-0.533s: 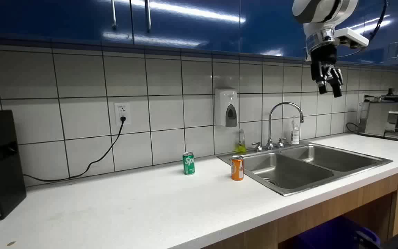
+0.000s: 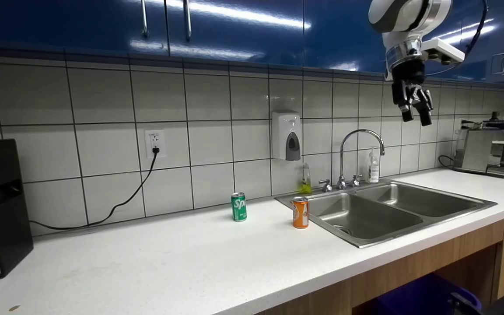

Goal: Place the orange can in the left sink

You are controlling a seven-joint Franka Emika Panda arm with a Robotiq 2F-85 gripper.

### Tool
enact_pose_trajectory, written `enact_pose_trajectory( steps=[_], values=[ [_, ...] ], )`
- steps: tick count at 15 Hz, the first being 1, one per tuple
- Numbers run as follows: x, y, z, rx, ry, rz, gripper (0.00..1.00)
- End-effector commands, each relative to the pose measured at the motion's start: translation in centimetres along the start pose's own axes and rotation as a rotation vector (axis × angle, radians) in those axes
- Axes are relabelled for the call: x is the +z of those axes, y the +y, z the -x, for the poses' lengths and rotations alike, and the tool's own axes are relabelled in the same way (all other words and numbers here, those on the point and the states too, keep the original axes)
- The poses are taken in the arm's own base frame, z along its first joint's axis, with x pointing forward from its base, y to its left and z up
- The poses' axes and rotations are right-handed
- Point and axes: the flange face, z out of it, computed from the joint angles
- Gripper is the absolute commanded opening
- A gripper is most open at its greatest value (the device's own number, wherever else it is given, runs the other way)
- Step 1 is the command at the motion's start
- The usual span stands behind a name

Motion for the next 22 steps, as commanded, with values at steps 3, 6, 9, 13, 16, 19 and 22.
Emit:
enact_pose_trajectory(
  steps=[3, 6, 9, 13, 16, 19, 22],
  values=[
    [1.0, -1.3, -1.5, -0.032, 0.006, -0.017, 1.00],
    [1.6, -2.6, -2.1, -0.057, 0.010, -0.037, 1.00],
    [1.9, -3.8, -2.2, -0.075, 0.014, -0.052, 1.00],
    [2.3, -5.0, -2.0, -0.095, 0.004, -0.048, 1.00],
    [3.1, -6.2, -1.7, -0.107, -0.005, -0.035, 1.00],
    [4.3, -8.1, -2.0, -0.136, -0.016, -0.024, 1.00],
    [6.2, -11.0, -3.3, -0.193, -0.031, -0.002, 1.00]
  ],
)
